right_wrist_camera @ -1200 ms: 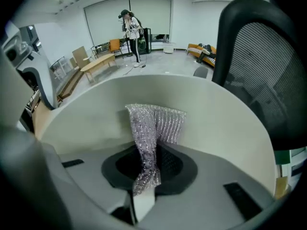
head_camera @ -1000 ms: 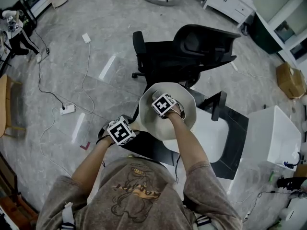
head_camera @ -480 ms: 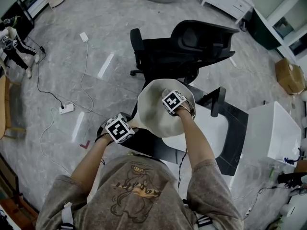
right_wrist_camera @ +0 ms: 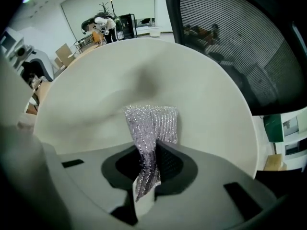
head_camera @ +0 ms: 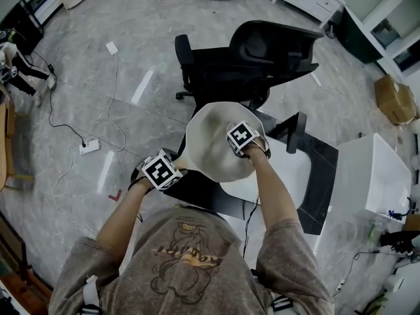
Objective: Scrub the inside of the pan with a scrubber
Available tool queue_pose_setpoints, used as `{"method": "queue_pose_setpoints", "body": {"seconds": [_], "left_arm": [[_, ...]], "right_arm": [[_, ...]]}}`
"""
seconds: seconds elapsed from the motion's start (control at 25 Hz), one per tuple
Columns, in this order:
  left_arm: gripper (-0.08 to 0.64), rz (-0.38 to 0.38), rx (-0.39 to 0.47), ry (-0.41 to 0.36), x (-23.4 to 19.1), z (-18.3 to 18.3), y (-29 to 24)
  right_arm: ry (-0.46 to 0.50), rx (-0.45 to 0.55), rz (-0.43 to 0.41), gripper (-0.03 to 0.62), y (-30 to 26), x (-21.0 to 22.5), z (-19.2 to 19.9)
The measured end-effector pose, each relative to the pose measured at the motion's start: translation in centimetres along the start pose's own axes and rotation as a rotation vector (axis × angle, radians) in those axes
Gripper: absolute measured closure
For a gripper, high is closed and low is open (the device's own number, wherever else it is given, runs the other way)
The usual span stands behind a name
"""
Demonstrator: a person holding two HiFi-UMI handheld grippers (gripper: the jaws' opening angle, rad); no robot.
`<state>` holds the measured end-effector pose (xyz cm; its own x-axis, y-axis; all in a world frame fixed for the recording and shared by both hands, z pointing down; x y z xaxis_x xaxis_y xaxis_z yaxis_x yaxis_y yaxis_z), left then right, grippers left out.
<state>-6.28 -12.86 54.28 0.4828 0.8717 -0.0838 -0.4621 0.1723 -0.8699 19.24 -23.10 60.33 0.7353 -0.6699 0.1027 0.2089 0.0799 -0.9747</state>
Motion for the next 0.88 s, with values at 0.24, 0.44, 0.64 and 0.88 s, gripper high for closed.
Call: {"method": "queue_pose_setpoints", "body": {"seconds": [0.24,0.44,0.64,0.88], "left_arm": [[0.324,0.002,-0.006,0.003,0.0,-0.1,0.1],[0.324,-0.007,-0.005,0.009,-0.1,-0.2,0.1],[0.324,-0.001,-0.01,0.012,0.0,-0.2,0.1],[0.324,0.0,-0.01,0.012,-0.1,-0.2,0.1]], "right_arm": [[-0.018,-0.043,-0.045,0.52,0.2,-1.0,1.4],[-0.068,-0.036,-0.092,0.519,0.3,-1.6,2.2],[-0.068,-0.051,-0.129,0.52,0.1,-2.5,2.4],[-0.062,-0.085,-0.231,0.52,0.0,-4.0,2.5]]}}
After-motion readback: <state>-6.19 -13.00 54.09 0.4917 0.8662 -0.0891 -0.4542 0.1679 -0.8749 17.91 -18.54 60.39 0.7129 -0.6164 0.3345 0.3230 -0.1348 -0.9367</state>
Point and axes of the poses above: the fingertips, and each gripper's own axes: y backward along the fingers, x to its right, z out of its underside, the point moved 10 cm from there along y, backward along the fingers, and after that the axes turned 7 degrees about -z, right-handed, at the moved point
